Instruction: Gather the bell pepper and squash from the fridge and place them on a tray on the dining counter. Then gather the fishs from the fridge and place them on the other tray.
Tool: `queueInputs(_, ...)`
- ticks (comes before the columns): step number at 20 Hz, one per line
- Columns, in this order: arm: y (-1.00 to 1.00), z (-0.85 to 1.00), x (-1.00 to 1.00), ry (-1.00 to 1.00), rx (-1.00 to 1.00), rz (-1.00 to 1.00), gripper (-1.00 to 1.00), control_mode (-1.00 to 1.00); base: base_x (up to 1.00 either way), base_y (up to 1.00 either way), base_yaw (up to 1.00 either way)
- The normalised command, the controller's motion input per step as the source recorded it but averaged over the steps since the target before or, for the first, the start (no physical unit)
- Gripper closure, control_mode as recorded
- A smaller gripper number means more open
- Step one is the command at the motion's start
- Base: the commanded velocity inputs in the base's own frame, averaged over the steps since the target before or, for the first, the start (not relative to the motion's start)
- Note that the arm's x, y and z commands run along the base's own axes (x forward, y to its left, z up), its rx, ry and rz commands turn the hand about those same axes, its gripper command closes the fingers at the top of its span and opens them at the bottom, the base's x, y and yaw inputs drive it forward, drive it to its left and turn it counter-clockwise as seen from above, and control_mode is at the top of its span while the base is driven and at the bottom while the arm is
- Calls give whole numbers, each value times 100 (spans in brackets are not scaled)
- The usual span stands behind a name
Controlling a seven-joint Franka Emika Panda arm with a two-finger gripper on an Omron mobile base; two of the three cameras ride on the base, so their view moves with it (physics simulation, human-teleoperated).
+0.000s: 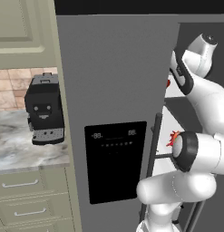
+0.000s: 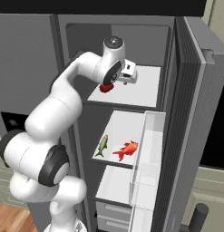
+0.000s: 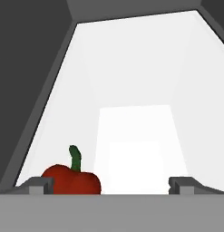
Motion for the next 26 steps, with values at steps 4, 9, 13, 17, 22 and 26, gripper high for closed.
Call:
queueInputs(4, 0, -11, 39, 0, 1, 0, -100, -100, 0, 0, 0)
queueInputs(9, -4, -2, 39, 1, 4, 5, -100, -100, 0, 0, 0)
queueInputs(13, 0, -3, 39, 3, 3, 4, -100, -100, 0, 0, 0)
queueInputs(17, -2, 1, 2, 2, 1, 1, -100, -100, 0, 0, 0)
queueInputs(22, 0, 3, -29, -1, 0, 0, -100, -100, 0, 0, 0)
queueInputs(26, 0, 0, -48, 0, 3, 0, -100, -100, 0, 0, 0)
